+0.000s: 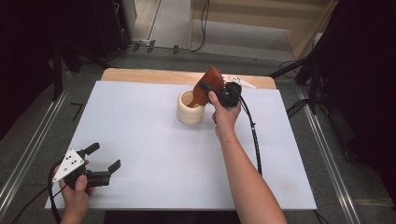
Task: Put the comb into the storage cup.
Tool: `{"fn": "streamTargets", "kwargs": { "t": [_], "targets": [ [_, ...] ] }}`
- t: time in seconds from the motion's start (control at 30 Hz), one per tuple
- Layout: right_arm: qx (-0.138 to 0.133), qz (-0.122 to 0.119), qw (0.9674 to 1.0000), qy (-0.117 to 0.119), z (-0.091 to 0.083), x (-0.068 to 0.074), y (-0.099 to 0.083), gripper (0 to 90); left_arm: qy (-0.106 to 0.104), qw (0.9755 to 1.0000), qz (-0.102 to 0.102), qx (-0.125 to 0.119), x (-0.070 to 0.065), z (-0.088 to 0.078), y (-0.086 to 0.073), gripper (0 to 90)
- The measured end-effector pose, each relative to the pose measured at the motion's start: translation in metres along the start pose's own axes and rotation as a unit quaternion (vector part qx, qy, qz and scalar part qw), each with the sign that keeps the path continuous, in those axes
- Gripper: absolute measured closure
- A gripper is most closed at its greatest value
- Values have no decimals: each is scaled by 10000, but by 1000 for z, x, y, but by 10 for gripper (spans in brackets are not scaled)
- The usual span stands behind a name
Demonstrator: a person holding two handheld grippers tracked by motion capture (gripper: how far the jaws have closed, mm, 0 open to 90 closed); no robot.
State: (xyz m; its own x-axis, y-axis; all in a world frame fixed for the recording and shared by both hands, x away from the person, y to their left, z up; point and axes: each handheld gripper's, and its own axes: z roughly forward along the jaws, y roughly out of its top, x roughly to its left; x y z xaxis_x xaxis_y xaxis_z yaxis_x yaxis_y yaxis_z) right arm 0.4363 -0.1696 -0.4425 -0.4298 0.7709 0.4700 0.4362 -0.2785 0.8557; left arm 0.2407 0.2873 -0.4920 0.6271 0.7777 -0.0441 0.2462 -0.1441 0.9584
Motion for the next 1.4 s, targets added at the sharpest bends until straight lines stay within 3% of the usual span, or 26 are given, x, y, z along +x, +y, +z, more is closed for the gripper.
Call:
{"fn": "streamTargets", "kwargs": {
  "t": [0.67, 0.87, 1.07, 1.4],
  "targets": [
    [192, -240, 9995, -115, -2, 1, 0, 158, -7, 10000, 0, -8, 0, 0, 0, 1],
    [247, -469, 9984, -204, -5, 8, 2, 0, 0, 10000, 4, -11, 0, 0, 0, 1],
    [342, -626, 9967, -379, -5, 10, 2, 0, 4, 10000, 11, -5, 0, 0, 0, 1],
    [376, -735, 9959, -381, -9, 15, 3, 0, 1, 10000, 7, -16, 0, 0, 0, 1]
  ]
}}
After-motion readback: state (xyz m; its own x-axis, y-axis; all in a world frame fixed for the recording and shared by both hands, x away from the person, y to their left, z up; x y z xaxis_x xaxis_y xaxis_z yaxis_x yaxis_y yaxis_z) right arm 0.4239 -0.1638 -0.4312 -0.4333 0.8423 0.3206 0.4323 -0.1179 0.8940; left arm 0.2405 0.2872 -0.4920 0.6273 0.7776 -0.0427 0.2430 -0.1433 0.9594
